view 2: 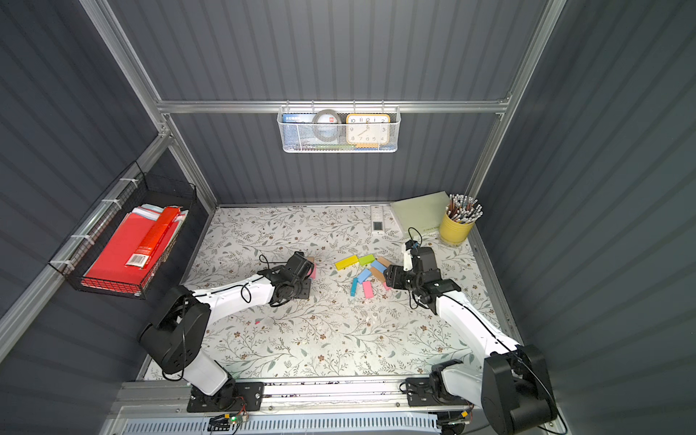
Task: Assemble the number 8 with building blocks
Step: Assemble the building block at the center of the board.
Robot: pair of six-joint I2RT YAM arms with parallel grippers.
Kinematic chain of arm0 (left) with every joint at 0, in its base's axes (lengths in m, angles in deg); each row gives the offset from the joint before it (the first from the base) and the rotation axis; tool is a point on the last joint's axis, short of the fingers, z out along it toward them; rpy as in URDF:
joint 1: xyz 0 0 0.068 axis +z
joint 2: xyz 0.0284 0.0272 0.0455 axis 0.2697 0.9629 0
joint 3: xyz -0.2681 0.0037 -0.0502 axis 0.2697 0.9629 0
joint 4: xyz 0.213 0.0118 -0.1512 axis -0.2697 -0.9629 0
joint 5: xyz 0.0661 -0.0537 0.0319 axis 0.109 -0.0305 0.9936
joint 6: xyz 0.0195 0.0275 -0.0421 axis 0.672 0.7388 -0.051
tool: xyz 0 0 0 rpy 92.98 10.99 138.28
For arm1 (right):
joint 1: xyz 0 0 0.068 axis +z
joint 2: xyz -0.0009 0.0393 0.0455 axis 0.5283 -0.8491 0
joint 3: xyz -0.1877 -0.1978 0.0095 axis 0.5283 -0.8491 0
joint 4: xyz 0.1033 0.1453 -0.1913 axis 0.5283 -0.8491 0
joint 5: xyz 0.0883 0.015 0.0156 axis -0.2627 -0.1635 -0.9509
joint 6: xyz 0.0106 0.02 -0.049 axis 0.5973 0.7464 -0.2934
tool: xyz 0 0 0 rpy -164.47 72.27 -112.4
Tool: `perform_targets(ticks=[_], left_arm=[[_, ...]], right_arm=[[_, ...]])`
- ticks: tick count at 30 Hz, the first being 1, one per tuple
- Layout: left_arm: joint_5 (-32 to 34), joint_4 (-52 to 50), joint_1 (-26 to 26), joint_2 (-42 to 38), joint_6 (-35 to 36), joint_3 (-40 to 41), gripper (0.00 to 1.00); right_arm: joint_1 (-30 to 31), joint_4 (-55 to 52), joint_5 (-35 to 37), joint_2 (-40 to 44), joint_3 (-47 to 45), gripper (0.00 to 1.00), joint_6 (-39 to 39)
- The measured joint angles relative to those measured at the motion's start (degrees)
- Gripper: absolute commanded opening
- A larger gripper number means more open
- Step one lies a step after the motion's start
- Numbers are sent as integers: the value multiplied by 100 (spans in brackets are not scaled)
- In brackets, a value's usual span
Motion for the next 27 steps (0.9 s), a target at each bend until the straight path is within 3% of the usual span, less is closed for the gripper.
perform_targets(ticks=[21, 27], left_arm=[[-149, -549, 0, 179, -328, -79, 41], [-83, -658, 0, 271, -444, -101, 65]], right_arm=[[0, 107, -505, 127, -131, 67, 4], [52, 133, -608, 195, -192, 67, 4]])
